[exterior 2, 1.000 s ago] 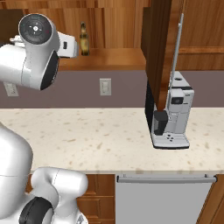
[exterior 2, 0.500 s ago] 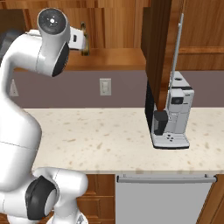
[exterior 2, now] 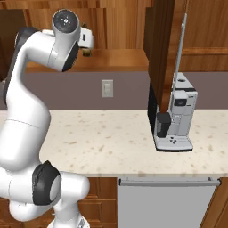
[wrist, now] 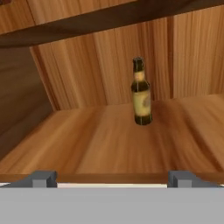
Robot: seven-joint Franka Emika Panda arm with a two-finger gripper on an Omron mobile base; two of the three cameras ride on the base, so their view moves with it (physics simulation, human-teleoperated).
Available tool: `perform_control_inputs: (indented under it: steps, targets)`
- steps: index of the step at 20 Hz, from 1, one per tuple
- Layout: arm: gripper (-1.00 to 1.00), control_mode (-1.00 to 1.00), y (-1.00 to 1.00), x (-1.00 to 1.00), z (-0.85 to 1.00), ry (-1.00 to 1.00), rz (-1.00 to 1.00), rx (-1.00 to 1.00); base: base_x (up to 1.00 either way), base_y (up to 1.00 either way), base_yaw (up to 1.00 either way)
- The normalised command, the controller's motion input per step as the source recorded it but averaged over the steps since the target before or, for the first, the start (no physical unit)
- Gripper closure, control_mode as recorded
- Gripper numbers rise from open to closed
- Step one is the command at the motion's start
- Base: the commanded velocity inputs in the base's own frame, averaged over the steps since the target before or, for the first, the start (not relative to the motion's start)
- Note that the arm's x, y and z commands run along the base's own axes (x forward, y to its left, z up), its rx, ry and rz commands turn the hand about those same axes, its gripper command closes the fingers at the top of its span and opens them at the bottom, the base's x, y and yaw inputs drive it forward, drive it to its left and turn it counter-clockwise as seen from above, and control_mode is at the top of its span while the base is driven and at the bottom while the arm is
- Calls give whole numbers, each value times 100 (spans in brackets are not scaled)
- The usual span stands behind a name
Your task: Open the cabinet directly in front. Then move the beer and the cup to the dining counter with the candle on it.
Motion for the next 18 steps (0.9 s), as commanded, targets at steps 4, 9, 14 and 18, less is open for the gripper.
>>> perform_control_inputs:
  steps: [4,9,14,18]
  targets:
    - [-100,-100,0,47,-13,0,0,-4,0,0,0]
    - [-100,-100,0,49,-4,0,0,-3,0,0,0]
    - [-100,-100,13,33,-7,0,0,-9,0,0,0]
    - [-100,-100,23,15,-4,0,0,-10,0,0,0]
